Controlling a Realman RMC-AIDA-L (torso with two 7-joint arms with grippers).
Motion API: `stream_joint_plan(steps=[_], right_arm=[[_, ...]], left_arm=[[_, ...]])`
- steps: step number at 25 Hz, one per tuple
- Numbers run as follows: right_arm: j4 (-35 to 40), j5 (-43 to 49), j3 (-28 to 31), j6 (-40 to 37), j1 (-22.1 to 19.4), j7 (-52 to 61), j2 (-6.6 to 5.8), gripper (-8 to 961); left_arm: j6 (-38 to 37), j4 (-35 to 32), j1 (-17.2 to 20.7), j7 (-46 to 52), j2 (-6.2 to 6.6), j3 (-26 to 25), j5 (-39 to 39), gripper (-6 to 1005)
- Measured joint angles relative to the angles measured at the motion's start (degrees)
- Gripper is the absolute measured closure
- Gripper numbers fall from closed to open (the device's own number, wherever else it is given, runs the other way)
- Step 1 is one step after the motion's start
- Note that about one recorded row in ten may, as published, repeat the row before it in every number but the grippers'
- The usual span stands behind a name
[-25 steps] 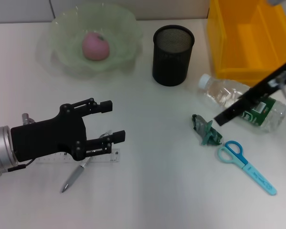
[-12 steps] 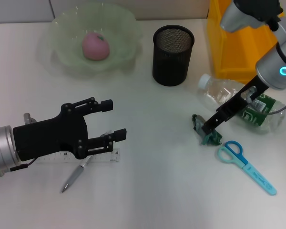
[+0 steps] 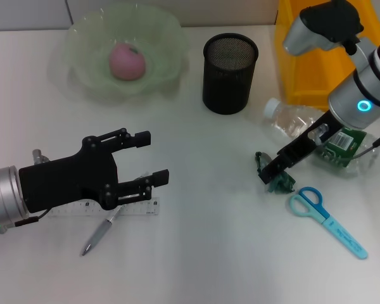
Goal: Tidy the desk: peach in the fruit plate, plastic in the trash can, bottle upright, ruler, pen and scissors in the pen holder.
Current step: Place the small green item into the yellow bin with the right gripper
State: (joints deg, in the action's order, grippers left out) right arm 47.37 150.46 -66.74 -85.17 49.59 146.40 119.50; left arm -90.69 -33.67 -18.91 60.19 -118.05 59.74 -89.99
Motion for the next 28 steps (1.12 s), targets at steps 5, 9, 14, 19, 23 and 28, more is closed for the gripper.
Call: stream_joint_plan(steps=[5,9,14,19,23,28], right_arm=[[-0.8,0.0,-0.7,0.6,0.1,0.0,0.04,231],[-0.9,-0.2,-1.1,1.2,0.1,0.1,0.04,247],[-1.4,-0.2,-1.1,1.9,0.2,0.1,0.03,353],[-1.5,-0.3,-1.2,2.3,0.1,0.1,0.03,482],[-1.5,-0.7,-2.1,2.5,0.0,-0.2,0.03,619],[-0.7,-1.4,-3.3,2.7,-0.5,-0.3,0.04,722]], left_arm=[[0.0,0.0,0.0,0.0,0.00,0.1,0.0,227],[0.0,0.1,0.1,-0.2,0.01,0.0,0.0,227],[0.0,0.1,0.2,-0.2,0.01,0.0,0.0,227],[0.0,0.1,0.1,-0.2,-0.03,0.0,0.0,227],[0.1,0.1,0.0,-0.2,-0.05,0.0,0.0,227],[0.5,0.1,-0.1,-0.2,-0.07,0.0,0.0,228]])
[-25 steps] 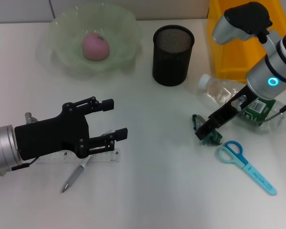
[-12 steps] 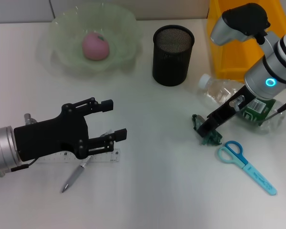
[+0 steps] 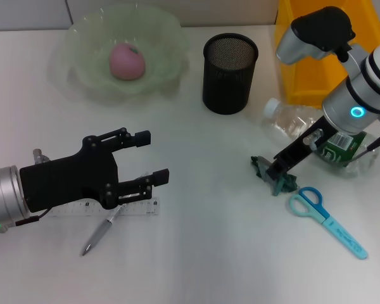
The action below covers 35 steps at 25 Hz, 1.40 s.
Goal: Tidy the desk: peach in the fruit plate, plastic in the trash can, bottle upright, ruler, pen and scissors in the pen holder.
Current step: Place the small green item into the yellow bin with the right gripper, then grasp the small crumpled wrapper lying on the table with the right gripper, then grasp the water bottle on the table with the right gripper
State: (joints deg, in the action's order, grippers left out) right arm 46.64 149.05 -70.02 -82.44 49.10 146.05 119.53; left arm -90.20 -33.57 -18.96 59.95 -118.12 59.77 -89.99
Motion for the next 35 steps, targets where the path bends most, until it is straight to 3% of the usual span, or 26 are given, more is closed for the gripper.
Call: stream_joint_plan(steps=[4,9,16,20,21,25,28,32,35], right_arm=[[1.3,-1.7,0.1,0.0,-0.8,-0.5,-0.14,756],[7.1,-4.2,0.2,-0.3,-4.7,-1.9,-0.20,789],[17.2,-14.0,3.2,-3.4,-13.0,-7.6,-0.44,786],[20.8,-23.8,10.5,-4.3,-19.7,-14.9,-0.45,786],[20.8,-23.8,10.5,-4.3,-19.7,-14.9,-0.45,787],[18.3,-37.9,20.8,-6.4,-25.4,-26.9,-0.45,787],[16.2,-43.8,24.0,-6.6,-27.6,-32.2,-0.45,787],[9.4,-53.8,29.6,-6.5,-29.8,-44.2,-0.44,786],[0.9,-58.1,35.5,-5.6,-29.0,-54.7,-0.44,786]], left_arm=[[0.1,0.0,0.0,-0.4,0.00,0.0,0.0,228],[0.1,0.0,0.0,-0.8,0.00,0.0,0.0,228],[0.1,0.0,0.0,-1.3,0.00,-0.1,0.4,228],[0.5,0.0,0.0,-1.3,0.00,-0.1,0.4,228],[0.5,0.0,0.0,-1.3,0.00,-0.1,0.4,228],[1.1,0.0,0.0,-1.3,-0.07,-0.1,0.5,228],[1.5,0.0,-0.2,-1.3,-0.11,-0.1,0.5,228],[1.6,0.0,-0.5,-1.3,-0.19,-0.1,0.5,229],[1.6,0.0,-0.6,-1.3,-0.25,-0.1,0.5,229]])
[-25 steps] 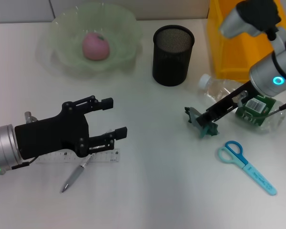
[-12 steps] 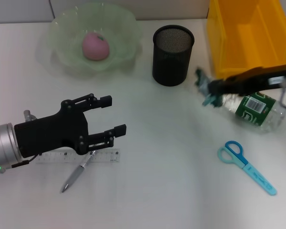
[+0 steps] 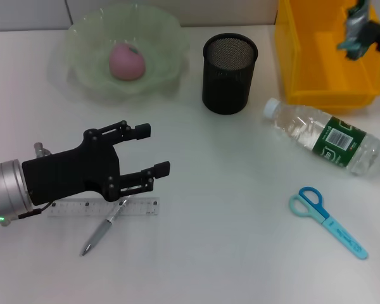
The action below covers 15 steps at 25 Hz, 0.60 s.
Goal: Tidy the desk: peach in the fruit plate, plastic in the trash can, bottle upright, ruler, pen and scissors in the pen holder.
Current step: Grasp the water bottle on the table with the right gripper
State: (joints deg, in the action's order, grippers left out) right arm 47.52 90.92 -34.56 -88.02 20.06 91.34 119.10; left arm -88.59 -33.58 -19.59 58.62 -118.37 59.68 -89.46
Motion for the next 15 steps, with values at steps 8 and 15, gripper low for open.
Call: stream_joint_plan(steps=[8,15], right_arm=[[-4.8,0.1,2.2,11.2,2.7,-7.7,0.00,787],[-7.1,2.9,-5.1,23.8,6.1,-7.5,-0.24,786]], left_arm=[[0.1,0.0,-0.3,0.0,-0.02,0.0,0.0,229],[0.1,0.0,-0.2,0.0,-0.02,0.0,0.0,230]])
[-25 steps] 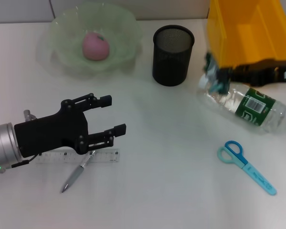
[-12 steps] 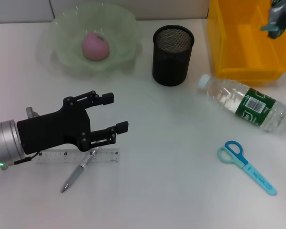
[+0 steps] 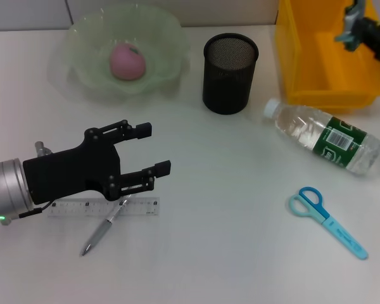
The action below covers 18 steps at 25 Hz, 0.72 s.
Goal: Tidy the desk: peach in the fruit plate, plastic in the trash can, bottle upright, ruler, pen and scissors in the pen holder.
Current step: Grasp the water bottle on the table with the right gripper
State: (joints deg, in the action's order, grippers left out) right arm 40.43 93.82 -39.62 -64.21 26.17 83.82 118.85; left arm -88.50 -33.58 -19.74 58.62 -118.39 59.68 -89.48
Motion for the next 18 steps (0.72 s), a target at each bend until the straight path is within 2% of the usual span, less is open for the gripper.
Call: stream_joint_plan(steps=[7,12,18], right_arm=[[-1.3,5.2,-1.4,6.6,2.8,0.2,0.35,715],[-1.3,4.9,-1.0,6.7,3.0,0.2,0.40,479],[0.1,2.2,-0.9,2.9,1.9,0.7,0.42,432]], left_arm=[[0.7,0.0,-0.2,0.0,-0.04,0.0,0.0,234],[0.8,0.1,-0.2,0.0,-0.07,0.0,0.0,236],[1.2,0.1,-0.7,0.0,-0.09,0.0,0.0,240]])
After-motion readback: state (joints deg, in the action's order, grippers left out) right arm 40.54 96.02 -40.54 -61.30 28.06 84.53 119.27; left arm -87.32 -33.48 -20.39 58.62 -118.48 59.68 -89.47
